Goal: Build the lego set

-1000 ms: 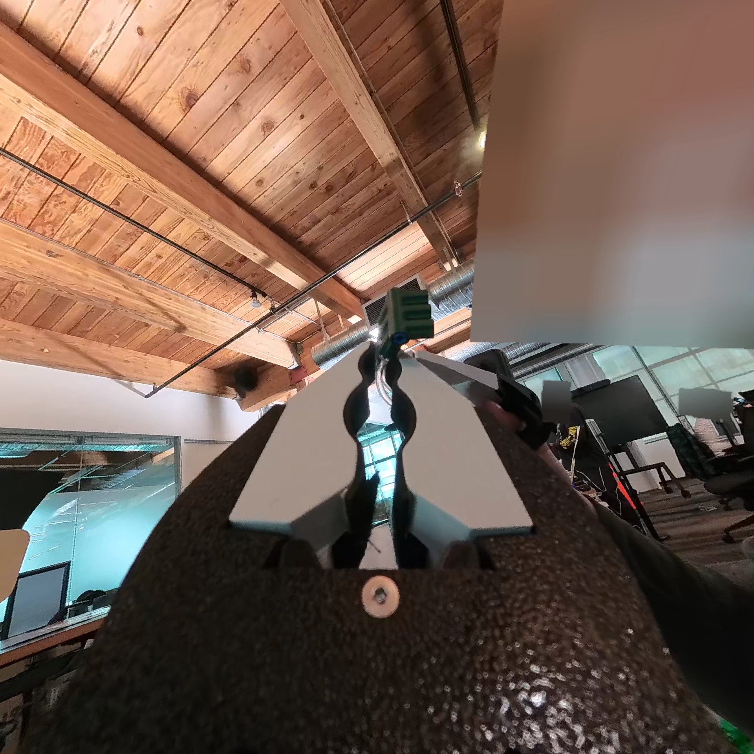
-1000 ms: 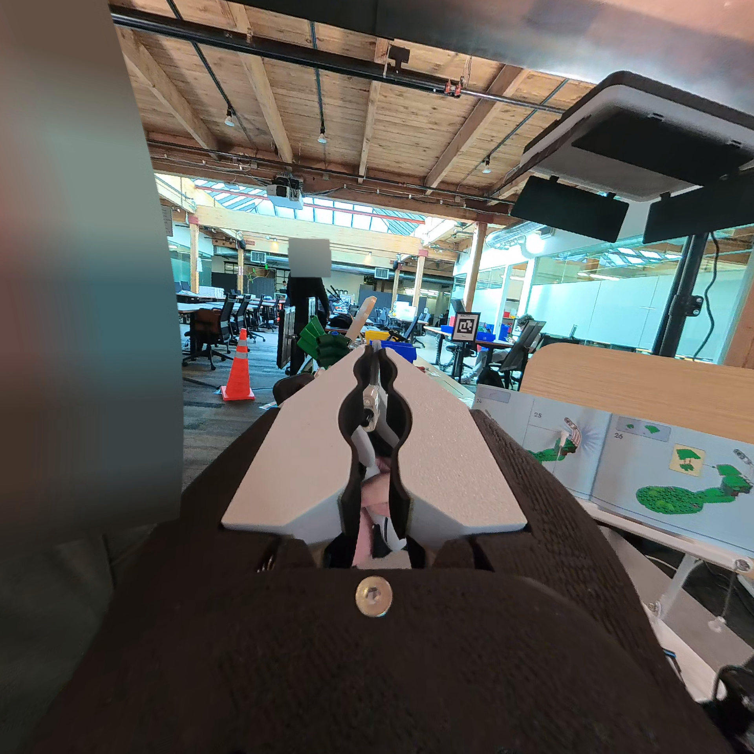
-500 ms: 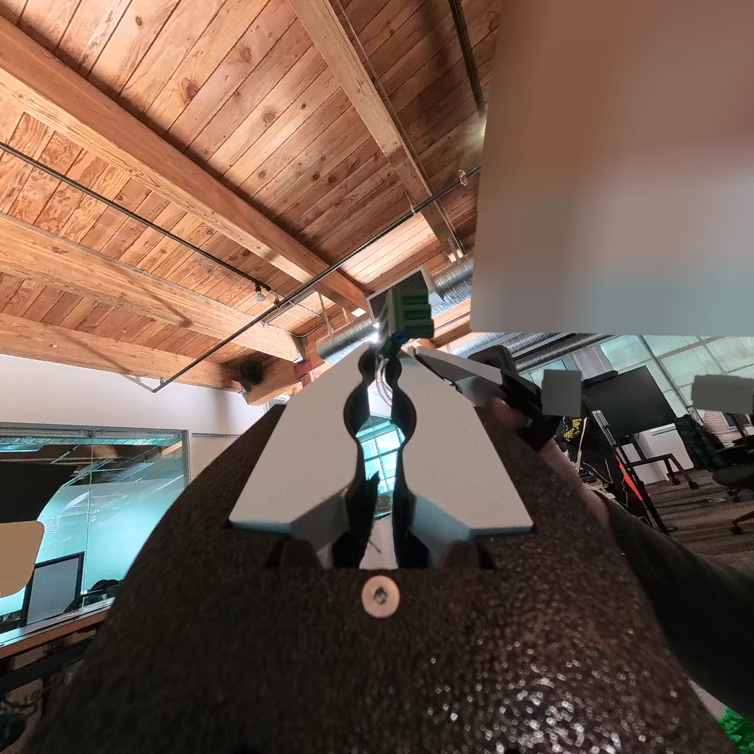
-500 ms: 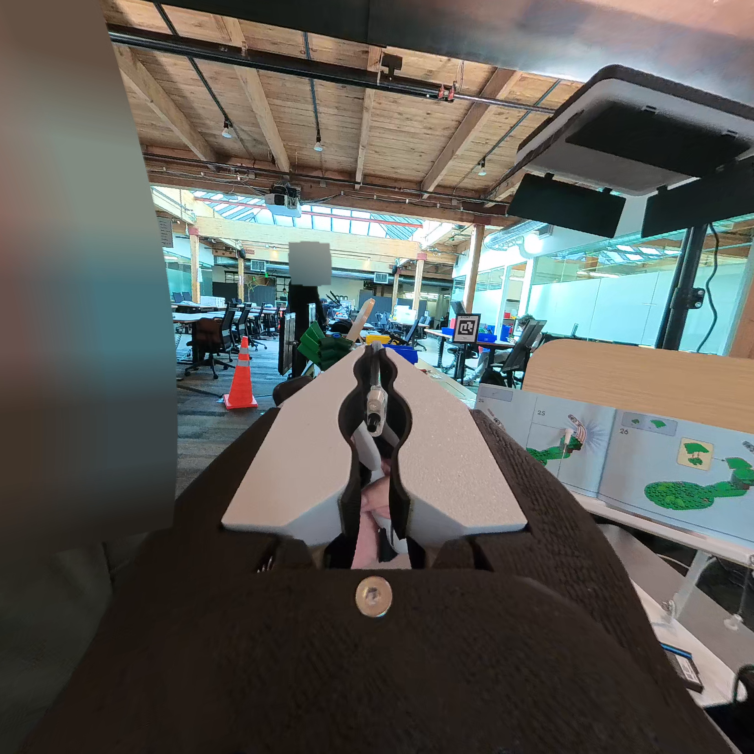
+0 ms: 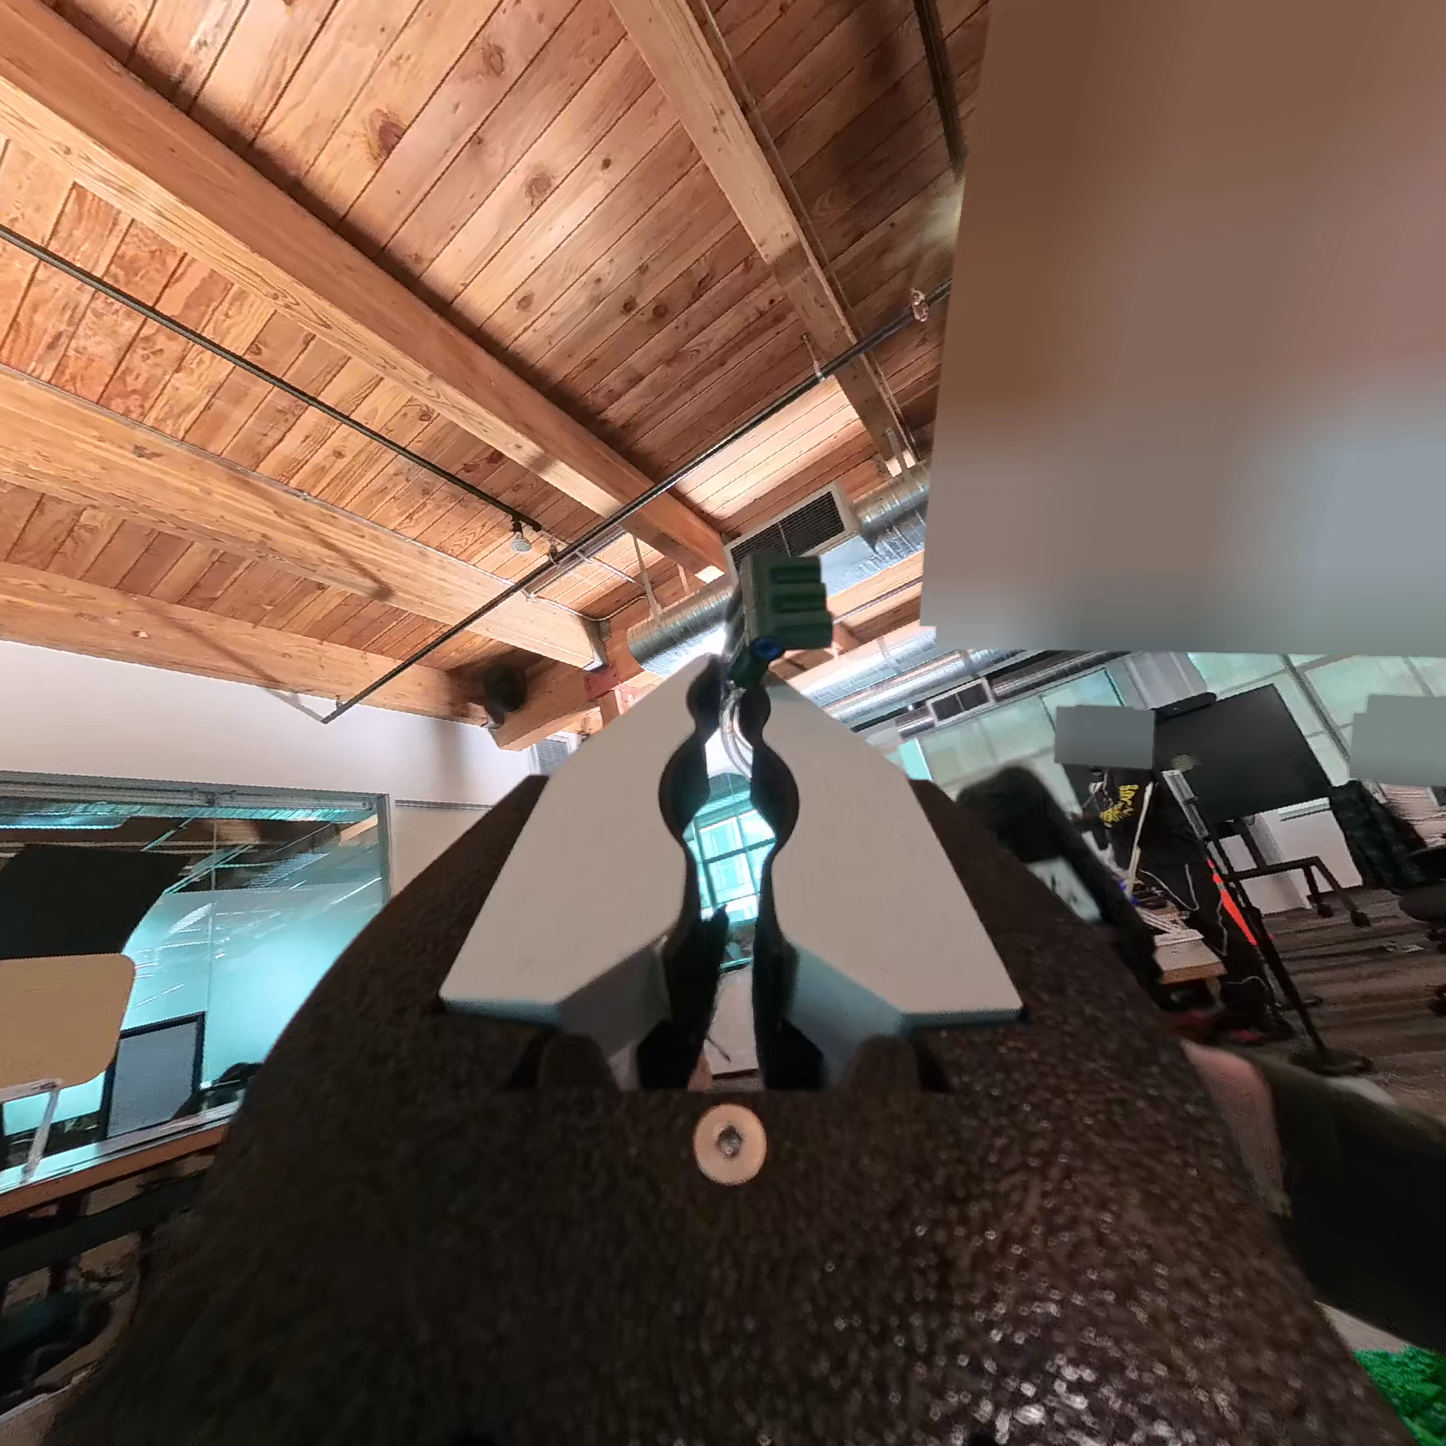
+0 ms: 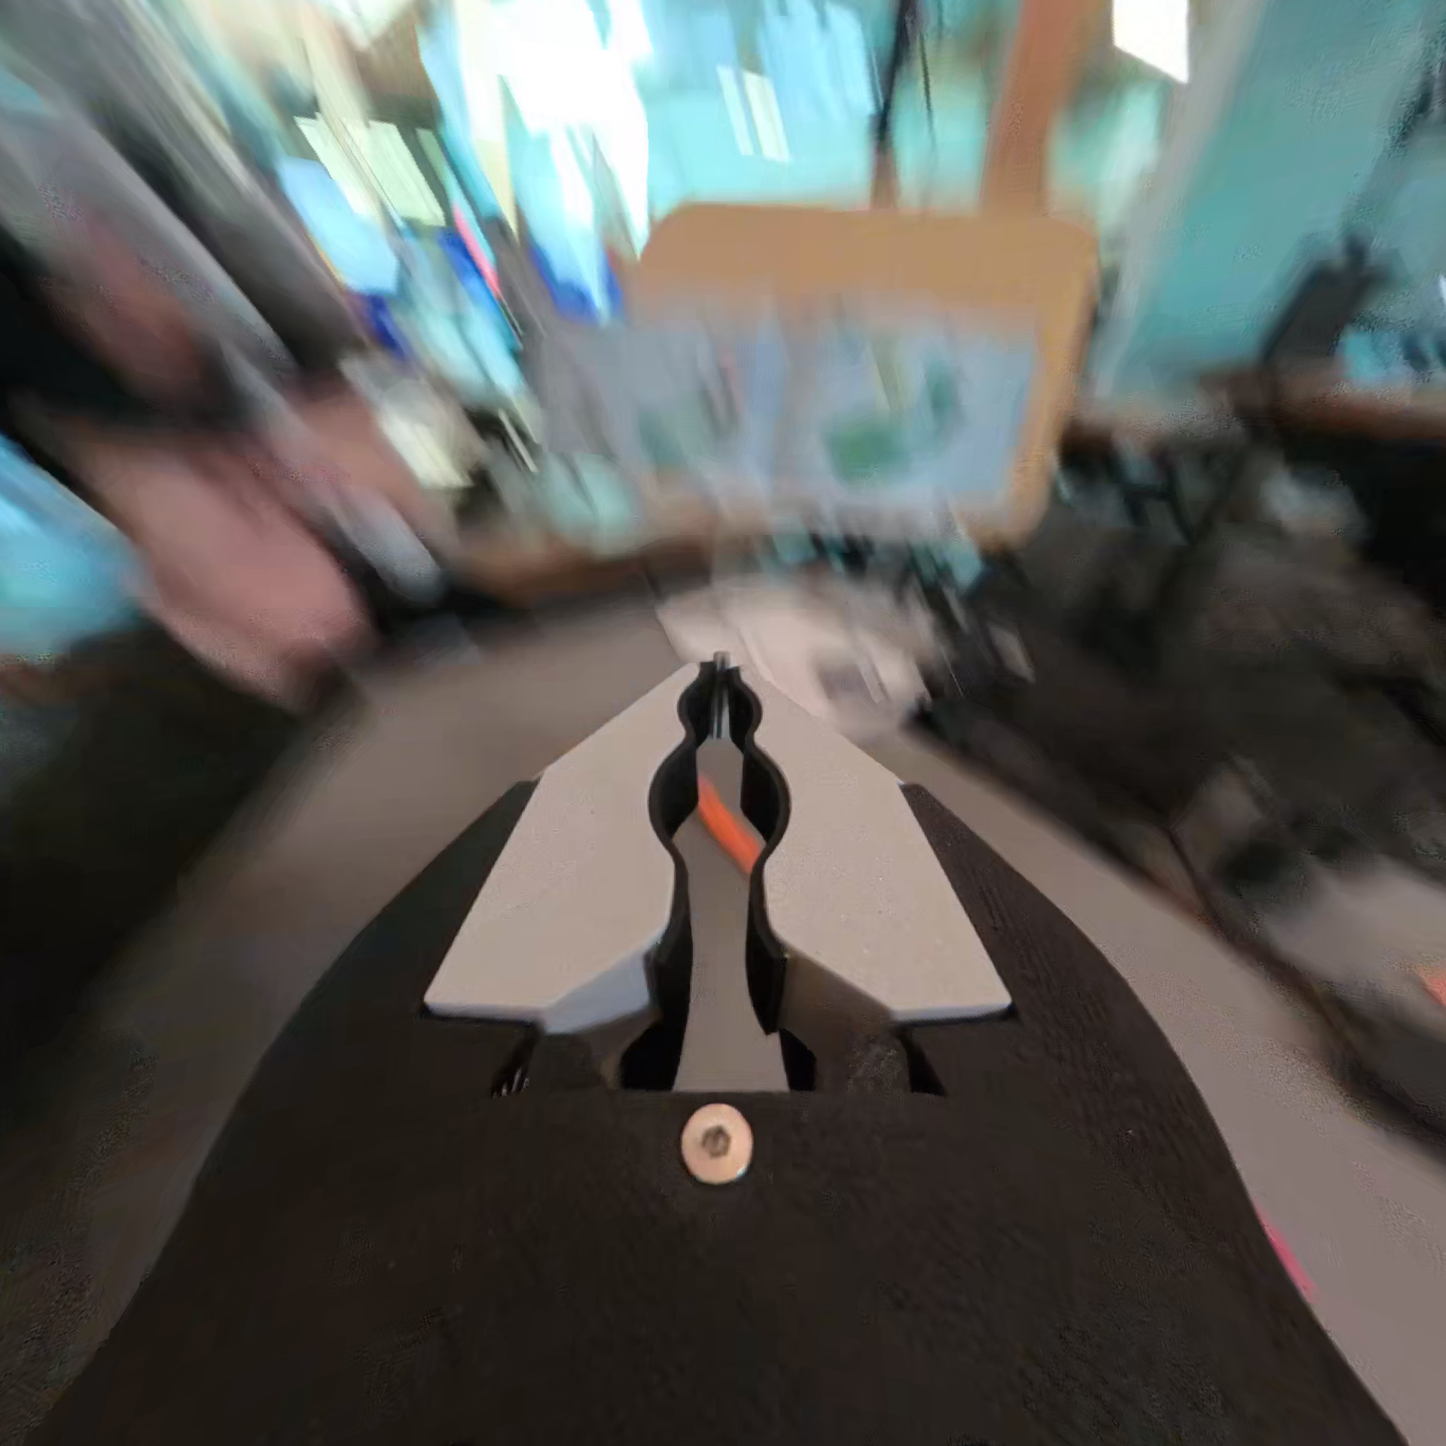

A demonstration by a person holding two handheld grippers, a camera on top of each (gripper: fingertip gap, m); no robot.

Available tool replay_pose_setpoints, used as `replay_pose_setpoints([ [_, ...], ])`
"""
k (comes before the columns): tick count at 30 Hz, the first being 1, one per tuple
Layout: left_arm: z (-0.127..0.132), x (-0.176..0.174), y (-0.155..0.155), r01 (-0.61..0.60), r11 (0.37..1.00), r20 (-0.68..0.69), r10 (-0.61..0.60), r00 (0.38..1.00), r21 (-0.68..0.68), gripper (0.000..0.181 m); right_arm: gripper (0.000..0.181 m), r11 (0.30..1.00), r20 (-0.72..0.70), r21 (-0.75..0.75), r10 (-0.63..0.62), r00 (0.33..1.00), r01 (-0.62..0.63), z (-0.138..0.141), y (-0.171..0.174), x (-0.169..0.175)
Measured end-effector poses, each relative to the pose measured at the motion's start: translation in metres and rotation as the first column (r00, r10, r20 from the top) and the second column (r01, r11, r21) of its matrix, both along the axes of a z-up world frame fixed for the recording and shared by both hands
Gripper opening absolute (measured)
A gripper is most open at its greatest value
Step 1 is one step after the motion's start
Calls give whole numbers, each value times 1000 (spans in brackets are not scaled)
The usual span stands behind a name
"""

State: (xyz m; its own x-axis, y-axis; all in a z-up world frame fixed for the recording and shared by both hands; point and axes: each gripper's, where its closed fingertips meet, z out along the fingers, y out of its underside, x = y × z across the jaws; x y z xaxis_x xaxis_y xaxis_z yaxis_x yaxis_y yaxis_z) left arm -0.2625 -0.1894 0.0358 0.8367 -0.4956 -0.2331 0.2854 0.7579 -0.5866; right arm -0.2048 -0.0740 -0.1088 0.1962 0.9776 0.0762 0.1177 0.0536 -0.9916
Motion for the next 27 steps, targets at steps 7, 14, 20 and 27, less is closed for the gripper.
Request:
replay_pose_setpoints([
  [7,-1,-18,4,-62,998,26,62,998,-22,0,2,986,865,70,-136,483,151,-217,35,92],
  [14,-3,-8,12,-160,986,-17,159,987,-54,0,3,981,931,142,-179,319,135,-232,48,84],
  [20,-2,-4,10,-176,983,-37,174,984,-47,0,4,978,903,100,-167,395,184,-232,51,66],
  [27,-2,-6,10,-177,983,-41,176,984,-47,0,37,973,789,40,-169,590,226,-204,46,66],
])
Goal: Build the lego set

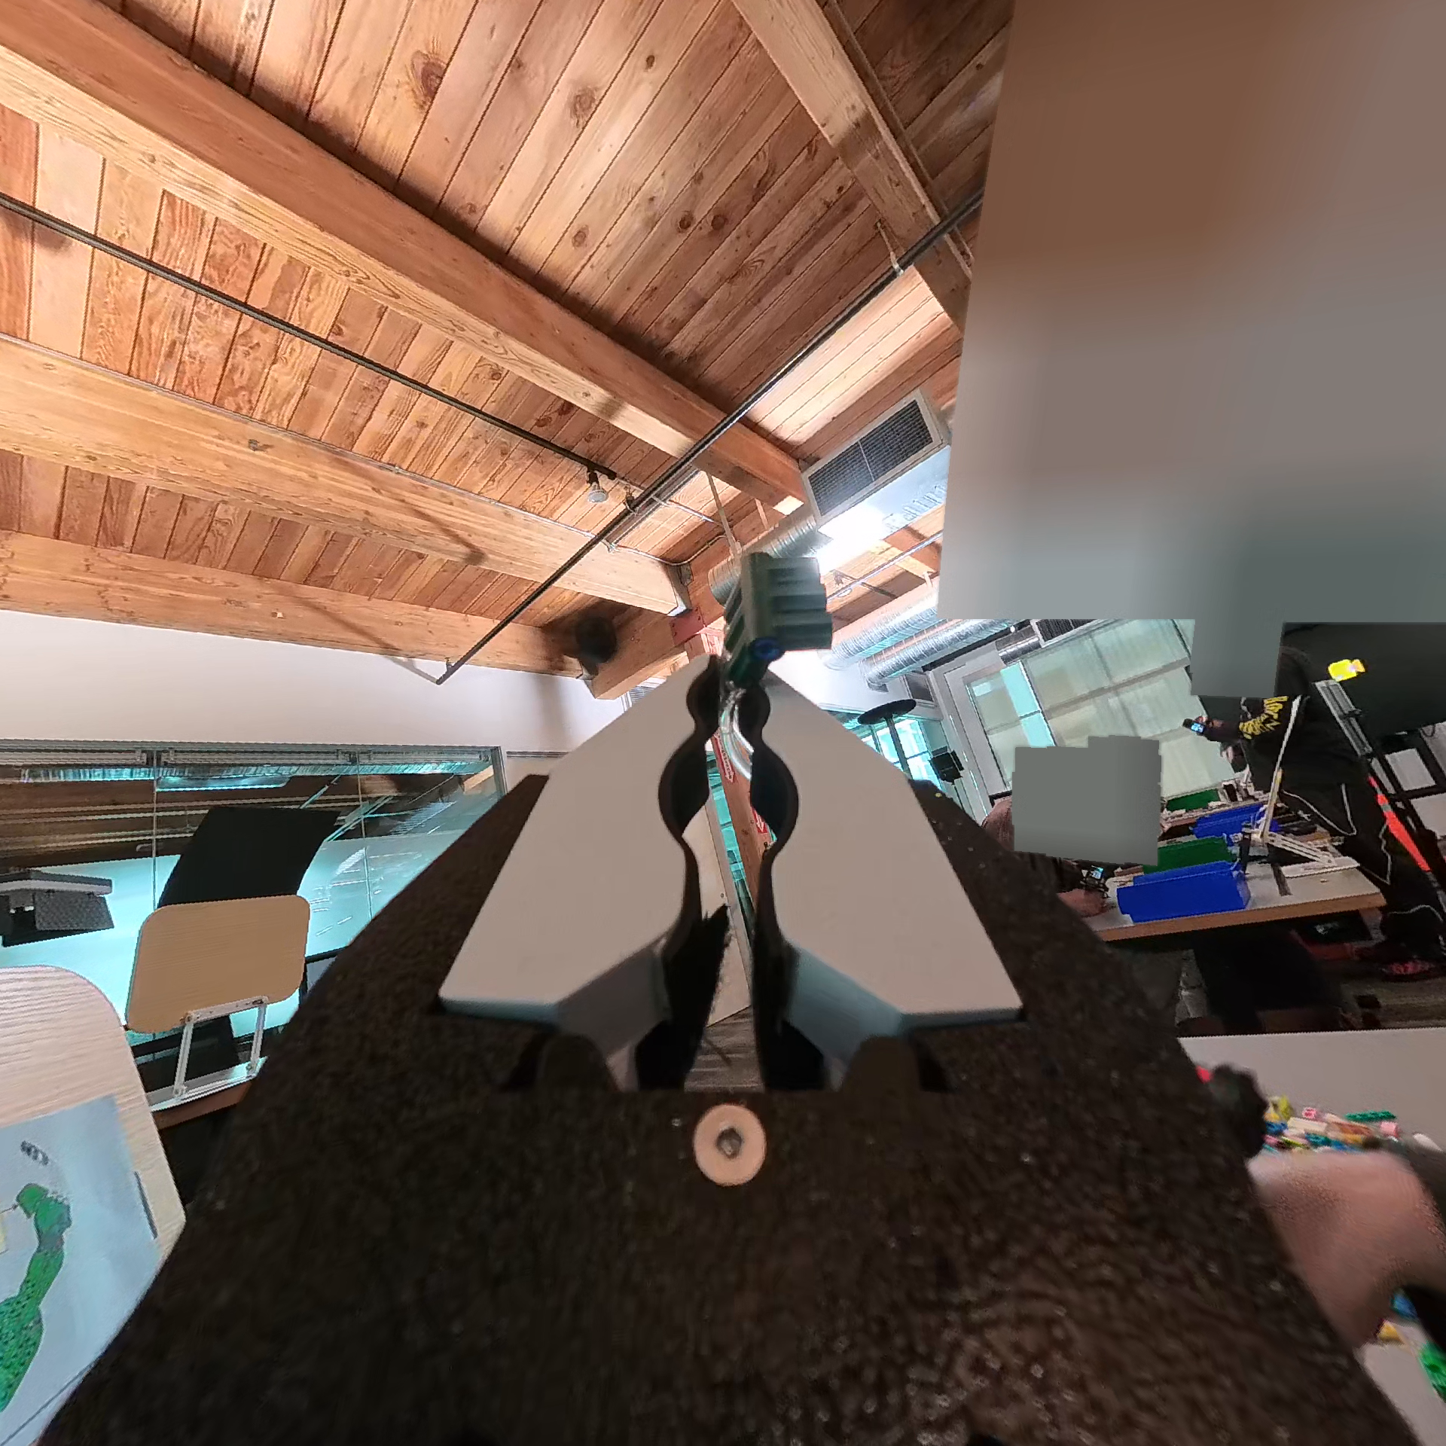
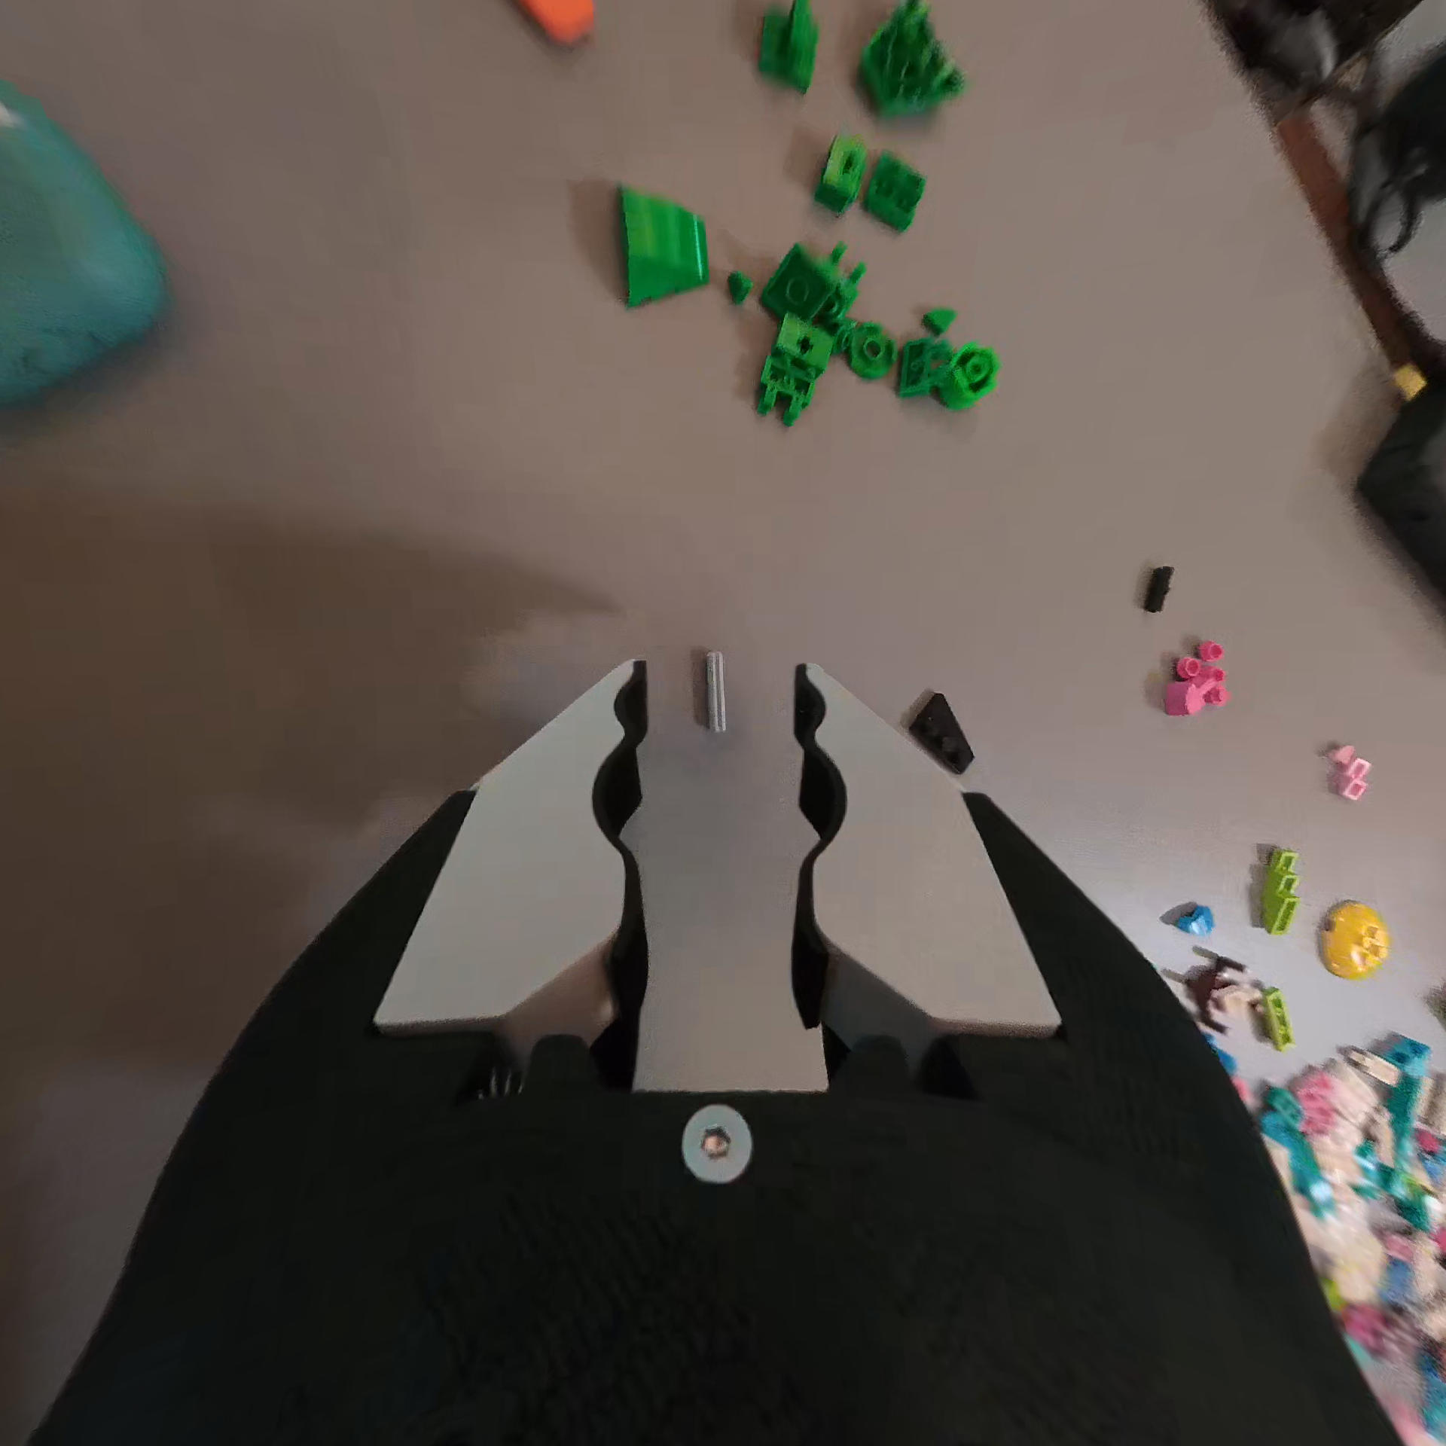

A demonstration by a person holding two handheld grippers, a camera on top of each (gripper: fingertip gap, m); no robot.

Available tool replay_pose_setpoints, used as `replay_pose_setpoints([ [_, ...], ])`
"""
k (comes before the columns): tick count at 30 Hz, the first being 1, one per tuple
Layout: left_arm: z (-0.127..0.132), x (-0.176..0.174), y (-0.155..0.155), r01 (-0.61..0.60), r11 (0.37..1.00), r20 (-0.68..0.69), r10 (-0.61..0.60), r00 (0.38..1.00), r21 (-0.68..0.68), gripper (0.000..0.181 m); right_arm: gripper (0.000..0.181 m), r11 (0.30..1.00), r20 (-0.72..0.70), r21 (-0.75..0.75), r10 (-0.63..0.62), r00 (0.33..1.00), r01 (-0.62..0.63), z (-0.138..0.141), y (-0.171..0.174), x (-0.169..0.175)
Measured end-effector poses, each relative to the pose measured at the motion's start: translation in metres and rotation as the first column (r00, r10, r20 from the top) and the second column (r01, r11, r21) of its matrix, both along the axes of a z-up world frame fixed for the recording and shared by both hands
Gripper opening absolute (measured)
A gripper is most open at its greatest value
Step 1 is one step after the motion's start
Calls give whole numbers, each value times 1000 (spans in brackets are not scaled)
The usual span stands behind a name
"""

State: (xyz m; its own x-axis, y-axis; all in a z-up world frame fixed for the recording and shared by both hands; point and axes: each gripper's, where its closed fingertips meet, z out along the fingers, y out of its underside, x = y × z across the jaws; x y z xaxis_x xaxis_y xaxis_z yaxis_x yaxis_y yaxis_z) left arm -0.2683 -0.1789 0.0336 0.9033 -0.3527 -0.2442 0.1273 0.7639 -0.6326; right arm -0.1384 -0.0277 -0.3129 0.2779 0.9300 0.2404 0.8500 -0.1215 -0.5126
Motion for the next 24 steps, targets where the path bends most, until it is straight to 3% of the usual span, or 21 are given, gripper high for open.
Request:
replay_pose_setpoints([
  [3,0,-2,0,-6,1000,-2,6,1000,-2,0,39,1000,-320,11,6,947,-2,60,-6,18],
  [6,0,-6,-2,-29,1000,-4,29,1000,2,0,39,977,-552,107,-96,828,184,129,20,92],
  [9,1,-6,-3,-39,999,-2,39,999,4,0,40,914,-620,168,-193,760,369,160,38,181],
  [12,1,1,0,-43,999,-12,43,999,0,0,40,859,-583,236,-248,774,454,160,40,248],
  [15,-1,18,7,-59,998,-31,58,998,-3,0,39,846,-528,260,-279,802,466,142,42,290],
  [21,-30,87,42,-29,999,-5,29,1000,-45,0,40,921,-385,172,-264,884,349,86,45,330],
  [24,-53,137,64,69,993,28,-66,997,-91,1,37,956,-344,127,-208,915,265,71,43,338],
])
